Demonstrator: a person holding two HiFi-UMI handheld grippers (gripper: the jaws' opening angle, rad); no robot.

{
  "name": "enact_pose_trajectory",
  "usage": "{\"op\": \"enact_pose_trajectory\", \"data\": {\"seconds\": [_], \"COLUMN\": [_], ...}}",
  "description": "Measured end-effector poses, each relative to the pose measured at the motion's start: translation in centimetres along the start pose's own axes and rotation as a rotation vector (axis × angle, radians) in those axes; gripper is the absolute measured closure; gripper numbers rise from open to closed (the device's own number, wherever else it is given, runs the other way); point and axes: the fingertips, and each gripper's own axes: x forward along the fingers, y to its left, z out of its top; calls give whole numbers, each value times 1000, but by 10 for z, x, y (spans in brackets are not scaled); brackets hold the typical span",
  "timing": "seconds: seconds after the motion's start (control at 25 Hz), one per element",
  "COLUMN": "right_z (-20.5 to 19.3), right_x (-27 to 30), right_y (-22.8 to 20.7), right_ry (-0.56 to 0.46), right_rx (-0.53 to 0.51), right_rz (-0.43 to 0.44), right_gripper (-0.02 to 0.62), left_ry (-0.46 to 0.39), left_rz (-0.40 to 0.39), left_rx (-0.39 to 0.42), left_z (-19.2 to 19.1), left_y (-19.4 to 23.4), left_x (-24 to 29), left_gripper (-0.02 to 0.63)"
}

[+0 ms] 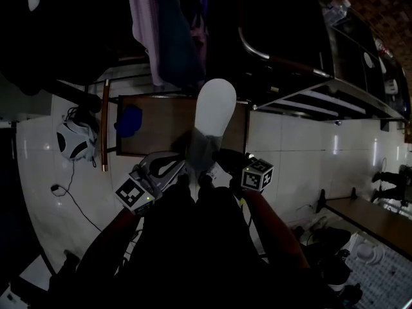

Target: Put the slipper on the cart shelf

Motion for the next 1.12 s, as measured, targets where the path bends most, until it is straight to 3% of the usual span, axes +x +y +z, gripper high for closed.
{"op": "enact_pose_trajectory", "data": {"seconds": [0.44,0.6,1.0,1.12], "right_z": [90,114,147,145], "right_x": [-58,-81,-111,-112], "right_y": [71,97,129,124], "right_ry": [-185,-286,-346,-332], "right_rx": [-361,-414,-667,-688], "right_rz": [-72,-64,-166,-182], "right_gripper": [540,540,540,540], "left_ry": [-33,-40,-49,-44], "left_rz": [-5,2,-14,-33], "left_rx": [59,85,114,113], "left_z": [38,46,63,68], "left_y": [-13,-15,-28,-33], "left_x": [5,12,27,30], "left_gripper": [586,588,598,600]}}
